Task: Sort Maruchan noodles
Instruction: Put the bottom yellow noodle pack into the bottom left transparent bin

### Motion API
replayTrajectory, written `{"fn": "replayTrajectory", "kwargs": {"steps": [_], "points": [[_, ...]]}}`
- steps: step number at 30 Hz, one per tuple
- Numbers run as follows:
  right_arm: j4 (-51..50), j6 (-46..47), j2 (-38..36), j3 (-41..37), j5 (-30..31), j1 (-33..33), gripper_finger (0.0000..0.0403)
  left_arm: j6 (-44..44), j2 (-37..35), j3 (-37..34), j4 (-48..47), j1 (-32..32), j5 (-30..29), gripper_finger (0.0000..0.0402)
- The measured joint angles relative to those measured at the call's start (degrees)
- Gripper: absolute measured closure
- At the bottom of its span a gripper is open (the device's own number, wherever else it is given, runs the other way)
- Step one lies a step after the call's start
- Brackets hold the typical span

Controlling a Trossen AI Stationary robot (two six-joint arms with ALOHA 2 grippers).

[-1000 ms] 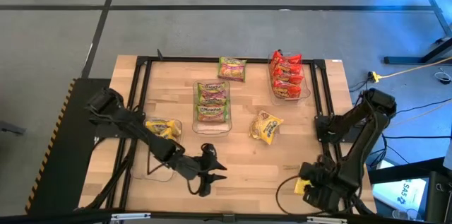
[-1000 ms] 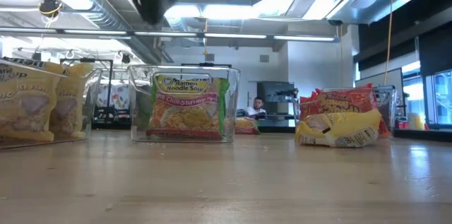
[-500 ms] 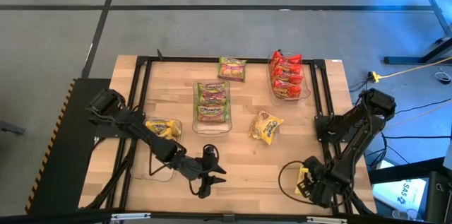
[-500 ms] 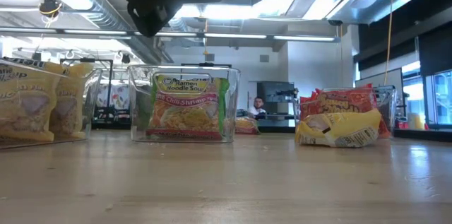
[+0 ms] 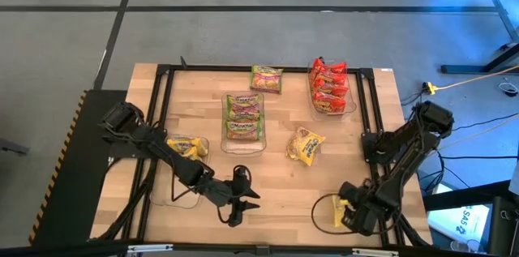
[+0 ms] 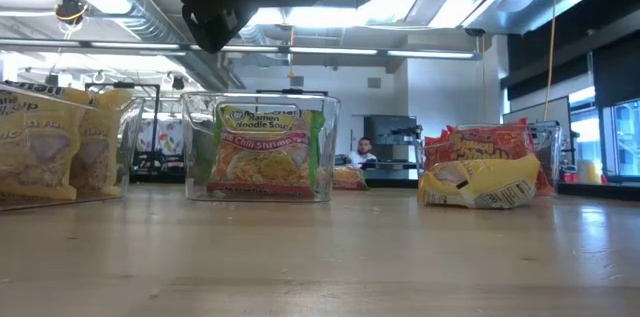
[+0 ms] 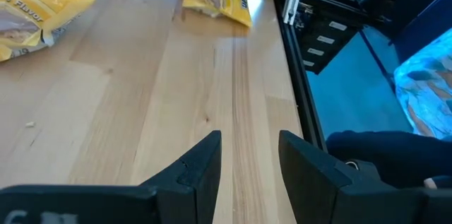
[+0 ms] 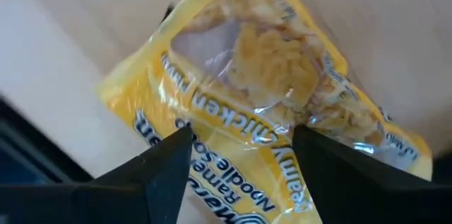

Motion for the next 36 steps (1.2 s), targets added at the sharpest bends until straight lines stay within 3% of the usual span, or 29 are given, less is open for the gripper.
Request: {"fn": "replayTrajectory", "kwargs": {"steps": [3,11,15,23,27,31,36], "points": [[1.4,-13.1,1.0,0.1,1.9,-0.7,0.0150,0.0,0.0,0.0,0.0,0.0,-0.1,0.0266],[10.6,-45.6,2.6,-0.4,20.3,-1.1,0.0150,0.1,0.0,0.0,0.0,0.0,-1.6,0.0266],[18.6,-60.9,4.7,-0.4,24.7,-2.8,0.0150,1.5,0.0,0.0,0.0,0.0,-1.7,0.0266],[34.4,-75.2,8.1,-0.2,30.7,-8.1,0.0150,1.6,0.0,0.0,0.0,0.0,-2.2,0.0266],[31.6,-74.0,6.5,4.4,33.4,-8.6,0.0150,1.6,0.0,0.0,0.0,0.0,-2.9,0.0266],[22.7,-58.5,4.1,10.0,27.9,-8.2,0.0150,1.6,0.8,0.1,0.6,0.0,-2.9,0.0266],[21.4,-42.8,3.9,11.1,21.8,-3.6,0.0150,1.6,5.0,0.1,5.4,0.8,-2.5,0.0266]]}}
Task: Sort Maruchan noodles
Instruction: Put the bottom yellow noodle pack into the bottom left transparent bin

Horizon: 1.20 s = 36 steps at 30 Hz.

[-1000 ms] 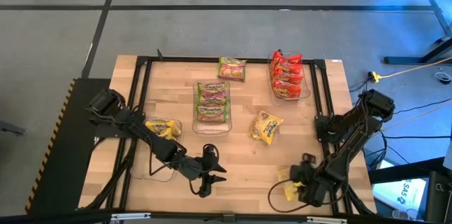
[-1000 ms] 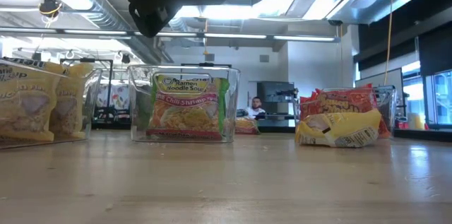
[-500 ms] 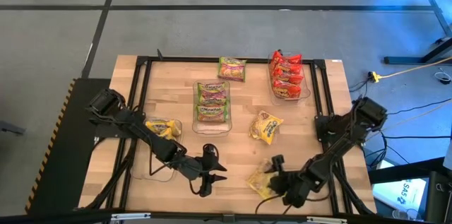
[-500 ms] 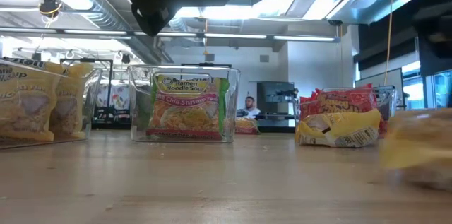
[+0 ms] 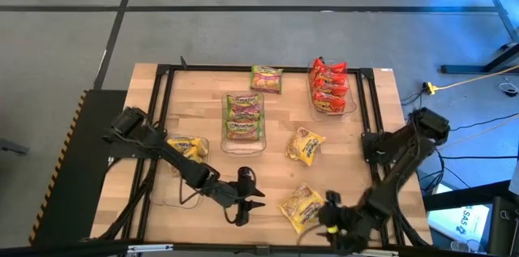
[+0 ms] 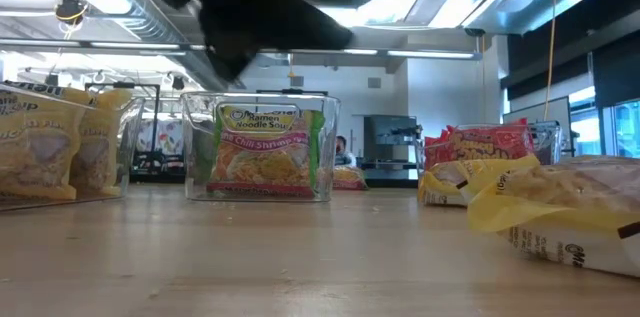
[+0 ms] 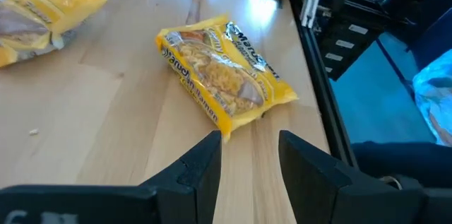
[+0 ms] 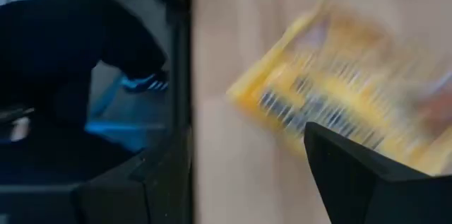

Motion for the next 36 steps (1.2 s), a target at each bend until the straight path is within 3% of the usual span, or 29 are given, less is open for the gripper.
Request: {"fn": "replayTrajectory", "kwargs": {"steps": [7,16,20,25,28,31,36], "points": [[-2.2,14.8,4.4,0.0,0.6,6.2,0.0150,0.4,9.1,6.7,0.7,2.0,1.7,0.0266],[-5.2,15.2,12.9,0.0,2.8,3.1,0.0150,1.0,19.0,17.3,-4.4,4.1,3.5,0.0266],[-8.3,12.3,13.8,0.0,5.5,0.1,0.0150,-0.2,21.4,19.1,-4.7,3.9,6.7,0.0266],[-7.9,4.3,13.7,0.0,17.8,-4.2,0.0150,-1.7,22.1,19.4,-3.7,2.9,10.9,0.0266],[-4.7,-2.6,13.7,0.0,21.5,-7.5,0.0150,-2.0,22.1,19.4,-3.5,2.1,11.2,0.0266],[-4.8,-7.5,12.7,0.4,17.6,-10.1,0.0150,-3.6,21.5,19.4,-4.6,1.3,12.3,0.0266],[-15.6,-5.6,8.0,2.7,9.5,-10.2,0.0150,-6.2,17.3,19.4,-14.0,-0.8,11.6,0.0267]]}}
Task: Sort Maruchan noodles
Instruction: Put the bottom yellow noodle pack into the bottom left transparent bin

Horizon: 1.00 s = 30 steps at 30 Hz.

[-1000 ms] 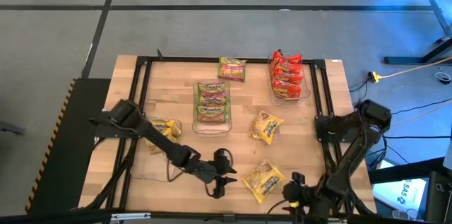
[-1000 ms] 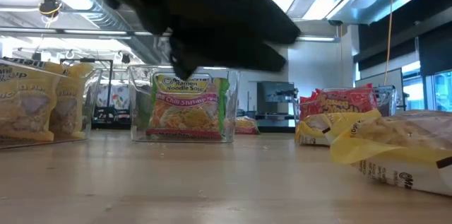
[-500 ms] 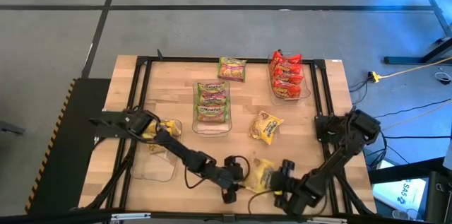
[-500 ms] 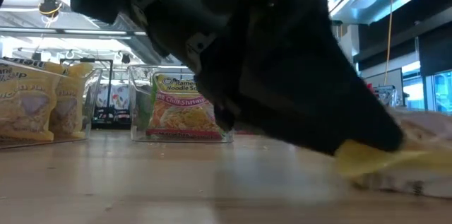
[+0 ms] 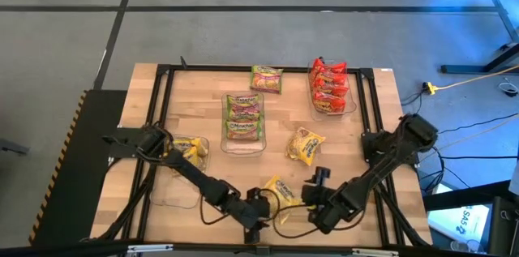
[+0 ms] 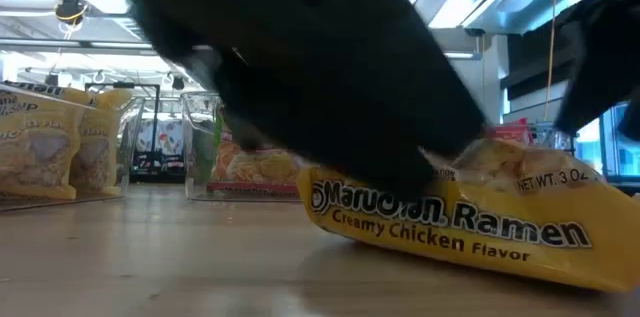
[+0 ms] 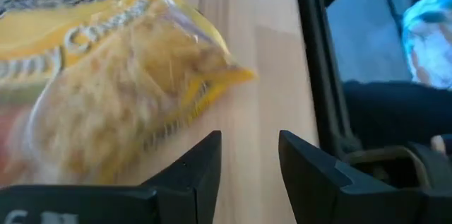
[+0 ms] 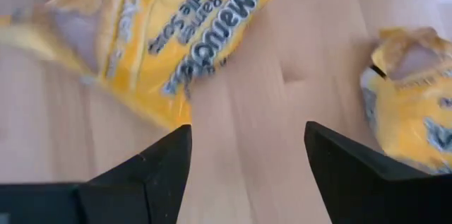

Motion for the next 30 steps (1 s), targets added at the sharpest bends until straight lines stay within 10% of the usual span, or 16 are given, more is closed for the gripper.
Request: {"fn": "replayTrajectory", "kwargs": {"steps": [9,22,30], "points": [[3.7,3.2,-7.5,-4.9,-1.3,-1.6,0.0154,1.1,-4.4,0.0,-4.7,-4.3,-11.4,0.0267],[57.2,6.6,-9.3,-29.7,-20.5,-12.5,0.0177,1.5,1.8,0.0,-3.4,-4.7,-17.9,0.0266],[59.8,13.8,-5.7,-30.2,-20.8,-13.7,0.0082,4.3,1.8,0.0,-2.9,-3.8,-19.4,0.0266]]}}
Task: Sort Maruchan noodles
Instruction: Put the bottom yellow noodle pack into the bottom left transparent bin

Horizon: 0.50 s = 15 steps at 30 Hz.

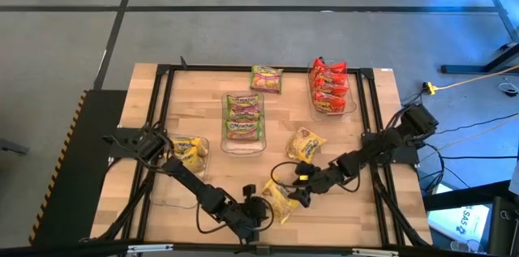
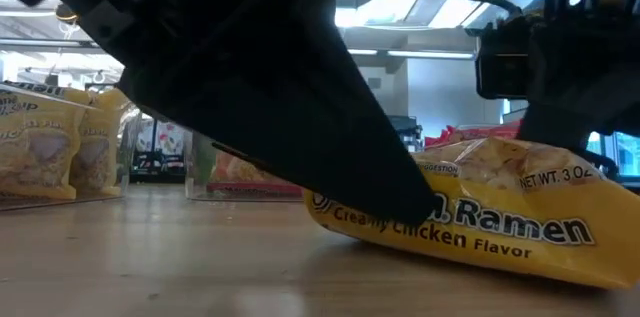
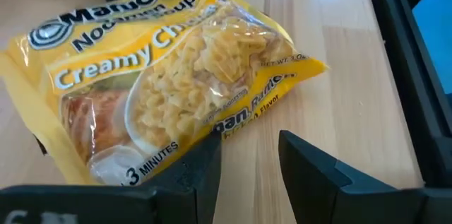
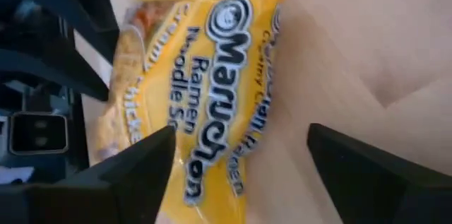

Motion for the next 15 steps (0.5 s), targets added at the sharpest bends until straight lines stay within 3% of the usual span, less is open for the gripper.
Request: {"fn": "replayTrajectory", "kwargs": {"steps": [6,15], "points": [[6.3,0.2,3.0,0.3,-1.5,0.1,0.0040,0.5,0.0,0.0,-0.2,0.7,0.0,0.0266],[7.3,2.6,8.3,5.3,-1.6,0.1,0.0058,2.8,0.0,0.0,-0.8,1.1,0.3,0.0266]]}}
